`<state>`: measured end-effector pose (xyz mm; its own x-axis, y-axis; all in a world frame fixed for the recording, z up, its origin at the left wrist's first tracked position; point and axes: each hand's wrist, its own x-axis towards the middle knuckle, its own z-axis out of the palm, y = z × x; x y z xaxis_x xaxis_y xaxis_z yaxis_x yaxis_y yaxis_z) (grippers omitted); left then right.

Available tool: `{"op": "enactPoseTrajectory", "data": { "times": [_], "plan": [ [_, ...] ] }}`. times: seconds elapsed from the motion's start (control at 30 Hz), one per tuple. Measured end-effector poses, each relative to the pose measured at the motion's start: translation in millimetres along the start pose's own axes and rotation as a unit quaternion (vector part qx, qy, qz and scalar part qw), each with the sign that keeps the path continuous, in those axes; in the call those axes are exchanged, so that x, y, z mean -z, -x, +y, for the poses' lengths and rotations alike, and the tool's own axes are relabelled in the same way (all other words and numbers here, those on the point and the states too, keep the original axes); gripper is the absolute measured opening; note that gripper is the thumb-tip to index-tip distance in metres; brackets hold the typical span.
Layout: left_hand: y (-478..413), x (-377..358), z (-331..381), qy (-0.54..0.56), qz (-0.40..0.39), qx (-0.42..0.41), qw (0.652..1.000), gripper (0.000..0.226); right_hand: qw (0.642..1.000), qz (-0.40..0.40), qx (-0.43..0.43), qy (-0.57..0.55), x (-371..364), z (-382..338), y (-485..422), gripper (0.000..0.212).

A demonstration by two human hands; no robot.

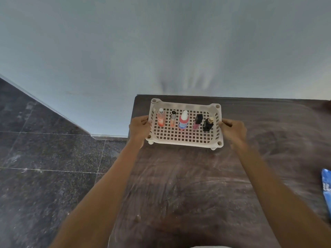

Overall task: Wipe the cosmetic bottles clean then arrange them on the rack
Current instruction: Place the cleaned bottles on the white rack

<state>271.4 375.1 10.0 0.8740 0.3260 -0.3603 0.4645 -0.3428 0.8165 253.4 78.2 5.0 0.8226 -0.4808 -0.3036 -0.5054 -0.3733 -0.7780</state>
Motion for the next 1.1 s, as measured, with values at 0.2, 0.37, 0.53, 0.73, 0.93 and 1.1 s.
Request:
{"op": "enactPoseTrajectory", "data": {
  "times": [0.2, 0.37, 0.53, 0.73, 0.93, 1.1],
  "plan": [
    [47, -41, 3, 0.029, -0.015, -0.014, 0.999, 0.03, 1.0, 0.018, -0.006, 0.009, 62, 34, 15, 0.024],
    [98, -79, -2, 0.058, -0.04, -0.006, 0.998, 0.029, 0.999, 0.025, -0.02, 0.019, 118, 71, 32, 0.025],
    [138, -111, -11, 0.054, -0.046, 0.003, 0.997, 0.031, 0.999, 0.028, -0.034, 0.028, 155, 113, 43, 0.026],
    [179, -142, -18, 0.022, -0.039, 0.004, 0.999, 0.03, 0.999, 0.025, -0.037, 0.01, 189, 155, 47, 0.026],
    [199, -150, -29, 0.022, -0.036, 0.006, 0.999, 0.033, 0.999, 0.0, -0.038, 0.004, 197, 172, 46, 0.024],
    [205, -150, -31, 0.027, -0.026, 0.014, 0.999, 0.033, 0.999, -0.01, -0.038, 0.005, 195, 173, 42, 0.024]
  ]
}}
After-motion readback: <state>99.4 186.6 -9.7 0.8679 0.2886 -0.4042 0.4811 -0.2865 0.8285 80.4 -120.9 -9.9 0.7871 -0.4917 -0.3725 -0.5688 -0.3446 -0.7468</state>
